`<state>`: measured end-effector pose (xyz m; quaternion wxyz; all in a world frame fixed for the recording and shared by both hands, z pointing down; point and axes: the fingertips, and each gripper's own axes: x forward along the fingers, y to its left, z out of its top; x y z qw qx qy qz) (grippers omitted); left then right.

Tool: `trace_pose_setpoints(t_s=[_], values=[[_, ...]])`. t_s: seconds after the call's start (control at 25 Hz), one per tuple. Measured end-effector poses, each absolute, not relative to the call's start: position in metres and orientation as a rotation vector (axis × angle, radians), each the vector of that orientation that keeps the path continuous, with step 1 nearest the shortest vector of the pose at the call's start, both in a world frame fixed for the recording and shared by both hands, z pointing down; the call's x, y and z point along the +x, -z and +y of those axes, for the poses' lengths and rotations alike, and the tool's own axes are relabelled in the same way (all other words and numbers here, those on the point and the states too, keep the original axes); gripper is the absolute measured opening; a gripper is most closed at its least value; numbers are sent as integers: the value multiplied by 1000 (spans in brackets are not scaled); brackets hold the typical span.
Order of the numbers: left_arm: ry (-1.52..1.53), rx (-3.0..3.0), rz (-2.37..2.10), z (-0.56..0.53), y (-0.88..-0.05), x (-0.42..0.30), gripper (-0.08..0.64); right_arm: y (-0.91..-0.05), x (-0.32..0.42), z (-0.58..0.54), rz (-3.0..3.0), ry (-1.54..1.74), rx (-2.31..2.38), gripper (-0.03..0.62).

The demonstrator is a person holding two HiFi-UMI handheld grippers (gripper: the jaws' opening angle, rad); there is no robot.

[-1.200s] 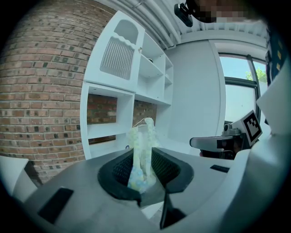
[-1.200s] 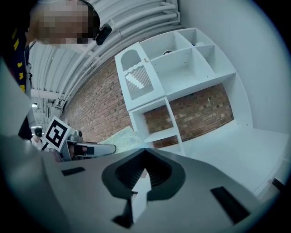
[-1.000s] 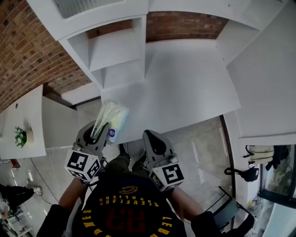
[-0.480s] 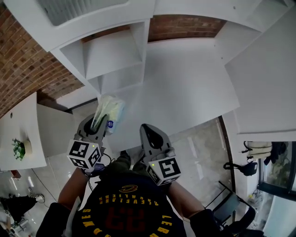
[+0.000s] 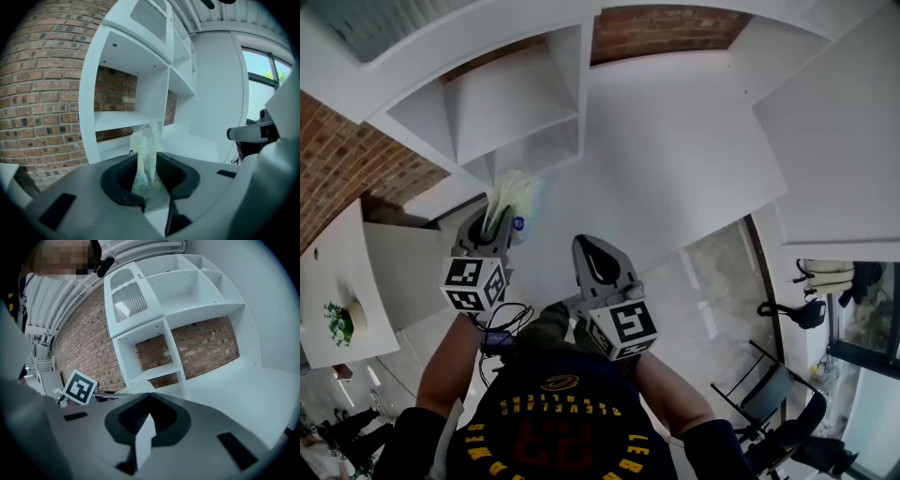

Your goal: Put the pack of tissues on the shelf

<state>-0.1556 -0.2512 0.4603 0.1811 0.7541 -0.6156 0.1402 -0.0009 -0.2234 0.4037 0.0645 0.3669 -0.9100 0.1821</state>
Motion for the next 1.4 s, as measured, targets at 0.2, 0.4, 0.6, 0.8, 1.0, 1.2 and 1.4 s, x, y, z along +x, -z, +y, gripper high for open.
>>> trace_pose_setpoints(t_s=[0.2, 0.4, 0.6, 0.8, 1.0, 1.2, 1.4], values=[[-472, 2113, -1764, -284, -489, -173, 95, -418, -10, -236, -2721, -580, 1139, -5], [-513, 2098, -1774, -315, -511, -186, 95, -431, -15, -248, -2694, -611, 1172, -5], [-548, 2092, -1763, -343, -534, -190, 95, -445, -20, -261, -2661, -647, 1211, -5], [-576, 2078, -1755, -370, -555, -192, 95, -454, -24, -271, -2638, -680, 1249, -5], [-599, 2067, -1770, -398, -568, -194, 95, -468, -18, -277, -2610, -710, 1273, -5], [-641, 2056, -1785, -418, -584, -196, 95, -480, -13, -283, -2586, -743, 1296, -5], [-681, 2017, -1803, -435, -605, -201, 95, -483, -9, -288, -2583, -754, 1304, -5]])
